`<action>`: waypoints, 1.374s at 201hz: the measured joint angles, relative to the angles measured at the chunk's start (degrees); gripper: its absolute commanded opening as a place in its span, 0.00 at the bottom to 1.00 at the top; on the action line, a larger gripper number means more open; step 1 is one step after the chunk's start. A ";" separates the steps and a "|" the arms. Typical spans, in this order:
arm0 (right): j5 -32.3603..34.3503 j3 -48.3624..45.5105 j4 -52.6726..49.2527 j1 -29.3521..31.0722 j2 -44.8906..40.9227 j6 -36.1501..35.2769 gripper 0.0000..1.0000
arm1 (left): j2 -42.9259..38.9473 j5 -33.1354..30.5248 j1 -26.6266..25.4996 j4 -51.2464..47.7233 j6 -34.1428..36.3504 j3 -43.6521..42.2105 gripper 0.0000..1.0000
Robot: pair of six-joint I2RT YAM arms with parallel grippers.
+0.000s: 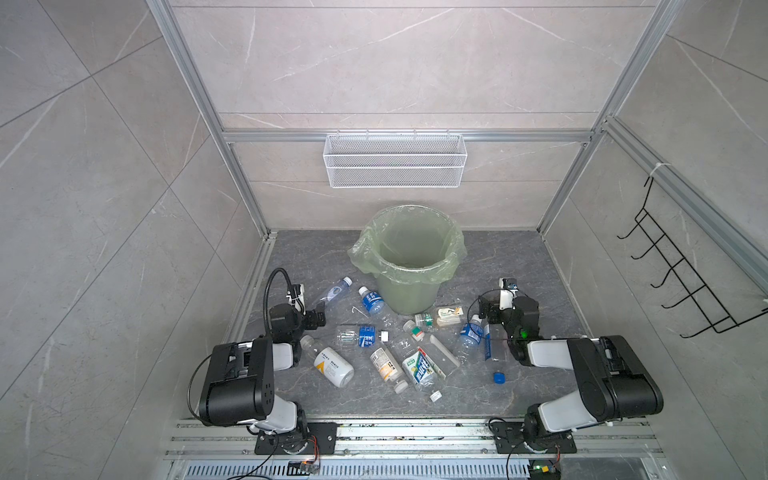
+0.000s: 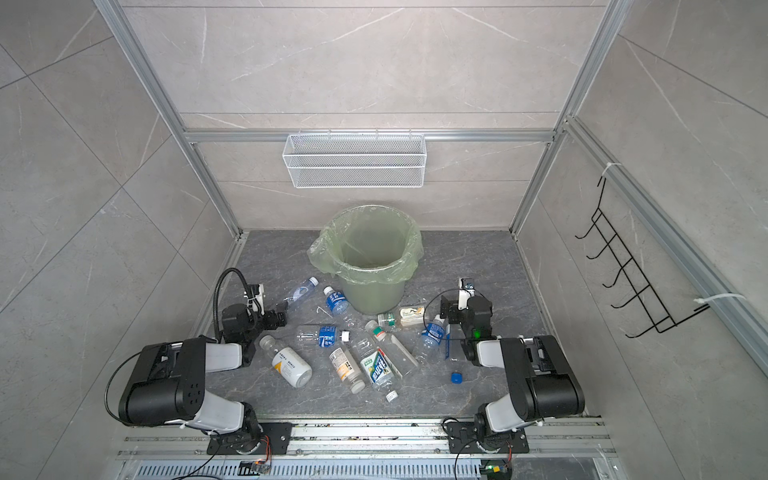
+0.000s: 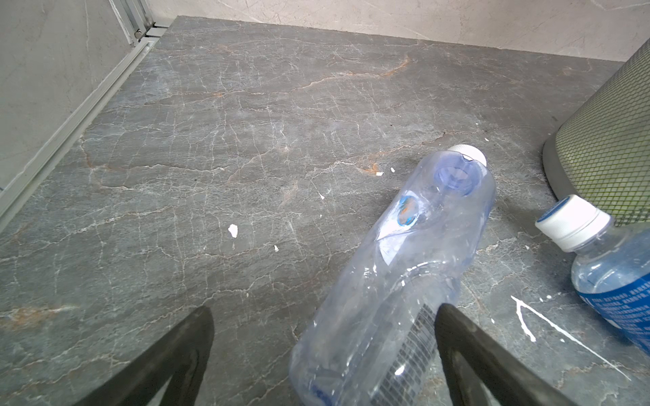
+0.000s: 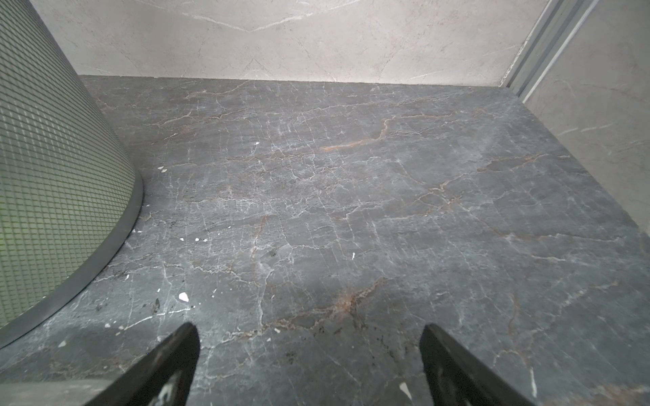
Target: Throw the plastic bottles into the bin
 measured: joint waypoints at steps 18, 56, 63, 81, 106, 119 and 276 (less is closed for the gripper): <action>0.00 0.00 0.00 0.00 0.00 0.00 0.99 | 0.00 0.00 0.00 0.00 -0.02 0.00 1.00; 0.00 0.00 0.00 0.00 0.00 0.00 1.00 | 0.00 0.00 0.00 0.00 -0.02 0.00 1.00; 0.00 0.00 0.00 0.00 0.00 0.00 1.00 | 0.00 0.00 0.00 0.00 -0.02 0.00 1.00; 0.00 0.00 0.00 0.00 0.00 0.00 1.00 | 0.00 -0.42 -0.09 0.00 0.00 0.00 1.00; 0.15 0.00 -0.37 0.00 -0.42 0.02 1.00 | -0.42 -2.69 -1.03 -0.26 0.00 0.00 1.00; 0.94 0.02 -1.90 0.11 -2.14 0.04 1.00 | -1.73 -4.28 -1.60 -0.68 -0.02 0.00 1.00; 16.57 33.92 -66.49 6.34 -16.00 23.67 1.00 | -30.93 -24.00 -19.74 -38.51 -21.62 12.79 1.00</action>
